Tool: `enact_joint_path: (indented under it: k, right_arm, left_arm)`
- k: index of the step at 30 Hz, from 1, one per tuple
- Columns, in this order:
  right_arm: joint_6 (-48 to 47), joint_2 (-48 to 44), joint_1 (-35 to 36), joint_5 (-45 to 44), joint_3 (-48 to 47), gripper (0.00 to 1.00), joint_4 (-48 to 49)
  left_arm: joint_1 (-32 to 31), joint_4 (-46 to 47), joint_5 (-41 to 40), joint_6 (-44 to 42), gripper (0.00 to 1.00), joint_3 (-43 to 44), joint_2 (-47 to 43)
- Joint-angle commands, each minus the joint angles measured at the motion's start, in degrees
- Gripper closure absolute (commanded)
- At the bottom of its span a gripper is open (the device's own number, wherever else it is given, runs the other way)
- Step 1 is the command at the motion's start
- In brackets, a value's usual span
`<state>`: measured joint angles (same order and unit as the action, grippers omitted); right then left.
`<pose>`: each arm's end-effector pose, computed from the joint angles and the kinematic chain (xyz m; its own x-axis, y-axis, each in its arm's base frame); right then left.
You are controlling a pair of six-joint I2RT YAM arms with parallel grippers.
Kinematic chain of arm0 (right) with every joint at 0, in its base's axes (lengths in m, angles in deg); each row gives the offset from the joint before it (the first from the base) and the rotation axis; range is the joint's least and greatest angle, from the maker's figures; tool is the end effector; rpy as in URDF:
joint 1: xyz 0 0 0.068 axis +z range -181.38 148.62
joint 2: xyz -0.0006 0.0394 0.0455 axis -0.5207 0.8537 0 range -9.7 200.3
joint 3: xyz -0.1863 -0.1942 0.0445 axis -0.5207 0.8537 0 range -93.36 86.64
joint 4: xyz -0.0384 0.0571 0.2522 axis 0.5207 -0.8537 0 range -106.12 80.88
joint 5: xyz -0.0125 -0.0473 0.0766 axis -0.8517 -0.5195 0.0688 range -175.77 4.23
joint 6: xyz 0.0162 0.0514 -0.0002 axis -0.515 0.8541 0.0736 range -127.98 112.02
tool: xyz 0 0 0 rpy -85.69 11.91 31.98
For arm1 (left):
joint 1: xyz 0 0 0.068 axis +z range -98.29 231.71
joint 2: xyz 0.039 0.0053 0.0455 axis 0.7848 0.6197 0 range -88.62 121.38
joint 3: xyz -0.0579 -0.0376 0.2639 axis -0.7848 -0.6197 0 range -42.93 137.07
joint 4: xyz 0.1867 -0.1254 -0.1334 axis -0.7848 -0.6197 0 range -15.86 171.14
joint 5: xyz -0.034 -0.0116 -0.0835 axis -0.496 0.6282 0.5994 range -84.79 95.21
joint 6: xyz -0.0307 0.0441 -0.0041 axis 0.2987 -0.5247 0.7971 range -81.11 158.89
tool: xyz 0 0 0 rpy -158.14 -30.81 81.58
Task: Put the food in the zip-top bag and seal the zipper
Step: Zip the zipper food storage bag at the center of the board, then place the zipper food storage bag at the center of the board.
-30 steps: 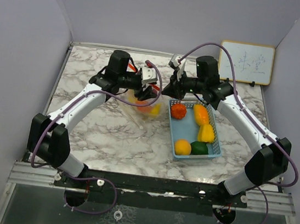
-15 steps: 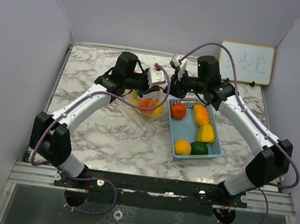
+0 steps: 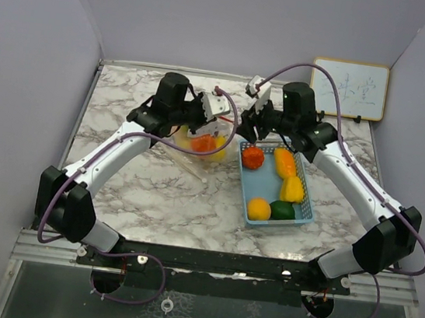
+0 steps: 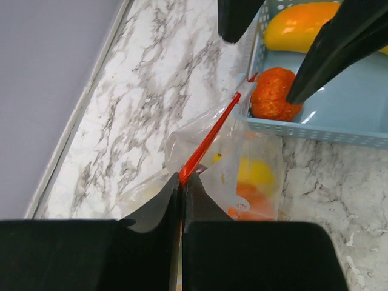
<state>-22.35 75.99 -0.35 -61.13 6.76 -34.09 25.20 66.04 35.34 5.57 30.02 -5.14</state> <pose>0.2848 0.1887 0.3571 -0.2325 -0.4030 -0.8852 -0.8600 0.5102 -0.0064 0.2931 -0.1660 0.3447 0.1110 0.4755 -0.8727 0.8736 0.3719 0.3138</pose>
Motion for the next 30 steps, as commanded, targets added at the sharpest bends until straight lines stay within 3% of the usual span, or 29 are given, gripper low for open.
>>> enact_joint_path:
  k: [1,3,4,11,16,20,23,25,27,28,30]
  right_arm:
    - [4.96,-0.64,-0.35,-2.41,-5.25,0.27,1.8]
    - [7.06,-0.81,-0.35,-2.89,-6.4,0.01,2.95]
    - [7.67,-0.83,-0.35,-2.76,-6.88,0.0,3.21]
    - [11.33,2.06,-0.27,4.24,-7.66,0.0,3.91]
    - [11.78,5.4,2.67,5.77,-5.15,0.01,4.81]
    - [11.45,8.76,7.66,4.03,-2.81,0.04,5.24]
    - [11.8,11.94,11.24,1.42,-2.35,0.06,6.4]
    - [13.55,14.22,11.75,0.79,-2.06,0.09,7.75]
    - [14.31,16.82,11.94,0.48,-2.54,0.13,8.18]
    - [13.96,18.16,12.28,0.24,-3.08,0.14,7.81]
    - [12.6,20.76,13.13,-0.22,-4.02,0.14,7.3]
  left_arm:
    - [1.15,1.99,-7.38,1.57,1.0,0.39,-3.23]
    - [1.27,2.87,-12.48,2.71,1.0,1.29,-4.26]
    - [1.31,3.27,-16.12,3.68,1.0,2.03,-4.81]
    - [7.15,4.1,-43.65,13.84,1.0,4.35,-8.88]
    - [13.44,3.49,-61.05,22.82,1.0,-1.3,-13.09]
    - [18.92,-1.61,-65.12,32.53,1.0,-6.29,-15.44]
    - [21.45,-3.66,-61.74,39.08,0.99,-11.69,-17.17]
    - [21.91,-3.24,-56.91,41.26,0.77,-14.61,-18.35]
    - [22.01,-3.12,-52.99,43.05,0.64,-15.51,-19.28]
    - [22.02,-2.99,-51.03,43.4,0.49,-15.46,-19.61]
    - [22.02,-2.86,-47.45,43.66,0.28,-14.76,-20.24]
